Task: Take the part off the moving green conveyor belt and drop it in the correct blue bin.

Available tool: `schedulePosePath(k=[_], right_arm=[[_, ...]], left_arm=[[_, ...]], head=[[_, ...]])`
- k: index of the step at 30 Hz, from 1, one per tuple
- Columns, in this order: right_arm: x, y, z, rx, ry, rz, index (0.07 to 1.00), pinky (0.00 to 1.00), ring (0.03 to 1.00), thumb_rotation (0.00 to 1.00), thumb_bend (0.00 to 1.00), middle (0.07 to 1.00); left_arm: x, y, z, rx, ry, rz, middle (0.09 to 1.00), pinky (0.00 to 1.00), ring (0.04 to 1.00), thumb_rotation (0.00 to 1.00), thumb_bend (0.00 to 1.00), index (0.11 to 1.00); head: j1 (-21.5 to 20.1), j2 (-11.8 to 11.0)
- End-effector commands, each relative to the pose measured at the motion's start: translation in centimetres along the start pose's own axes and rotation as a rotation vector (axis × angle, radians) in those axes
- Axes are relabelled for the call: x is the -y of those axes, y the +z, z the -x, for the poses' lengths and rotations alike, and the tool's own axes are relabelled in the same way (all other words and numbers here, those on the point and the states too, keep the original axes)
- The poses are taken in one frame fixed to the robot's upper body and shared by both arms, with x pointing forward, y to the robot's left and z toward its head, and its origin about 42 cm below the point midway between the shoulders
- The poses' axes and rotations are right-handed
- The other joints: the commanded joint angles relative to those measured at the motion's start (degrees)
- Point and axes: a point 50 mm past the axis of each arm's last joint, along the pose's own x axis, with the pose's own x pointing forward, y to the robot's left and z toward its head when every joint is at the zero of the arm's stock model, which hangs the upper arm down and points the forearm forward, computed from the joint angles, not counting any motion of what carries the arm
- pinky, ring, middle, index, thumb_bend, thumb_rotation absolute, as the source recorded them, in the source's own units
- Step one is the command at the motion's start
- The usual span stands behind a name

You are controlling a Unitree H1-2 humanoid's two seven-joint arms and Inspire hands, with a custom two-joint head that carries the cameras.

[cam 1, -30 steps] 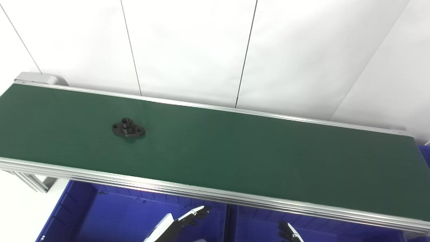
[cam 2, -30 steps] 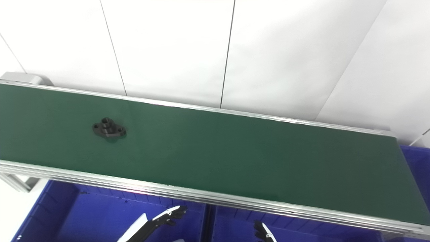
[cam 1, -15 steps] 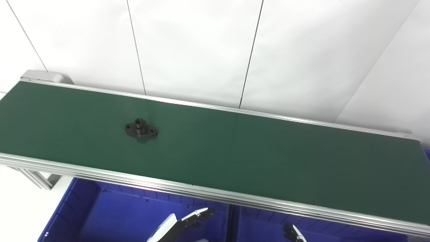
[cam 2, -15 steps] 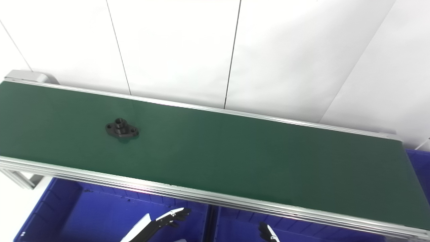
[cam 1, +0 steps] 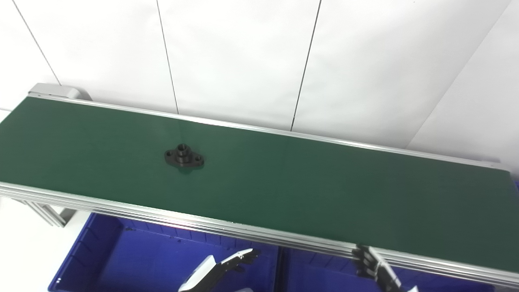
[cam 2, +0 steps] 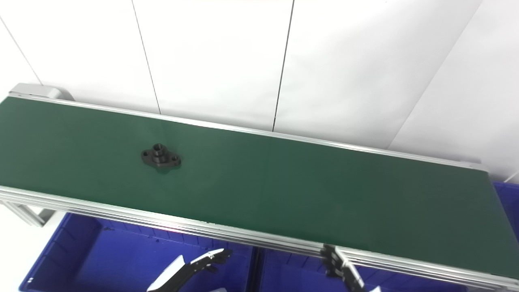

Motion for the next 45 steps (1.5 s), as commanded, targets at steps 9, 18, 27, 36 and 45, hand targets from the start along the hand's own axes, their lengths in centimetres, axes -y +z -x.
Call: schedulePosePath(k=[9, 18, 27, 36, 45], right_arm=[[3.3, 5.0, -5.4, 0.291, -0.103, -0.007, 0.832, 0.67, 0.734, 0.28, 0.99, 0.783], [4.0, 7.2, -10.3, 0.347, -0.075, 0.112, 0.84, 0.68, 0.707, 0.32, 0.95, 0.775], [3.4, 8.2, -13.9, 0.32, -0.037, 0.186, 0.852, 0.66, 0.726, 0.31, 0.93, 0.776], [2.4, 9.2, -17.9, 0.274, 0.021, 0.224, 0.862, 0.68, 0.736, 0.23, 0.89, 0.785], [1.7, 9.4, -22.2, 0.199, 0.089, 0.36, 0.854, 0.71, 0.772, 0.3, 0.89, 0.803]], left_arm=[[-0.5, 0.6, -1.0, 0.058, 0.038, -0.006, 0.879, 0.74, 0.833, 0.45, 0.92, 0.886], [-0.8, 0.5, -0.7, 0.057, 0.027, -0.013, 0.893, 0.74, 0.843, 0.46, 0.92, 0.906], [-0.9, 0.5, -0.6, 0.058, 0.028, -0.01, 0.893, 0.74, 0.841, 0.44, 0.91, 0.906], [-1.1, 0.5, -0.5, 0.055, 0.029, -0.003, 0.904, 0.74, 0.854, 0.44, 0.92, 0.914], [-1.3, 0.5, -0.5, 0.058, 0.019, -0.006, 0.902, 0.72, 0.854, 0.45, 0.91, 0.914]], head=[[-1.7, 0.6], [-4.6, 1.5], [-5.5, 2.1], [-8.2, 2.9], [-9.0, 3.3]])
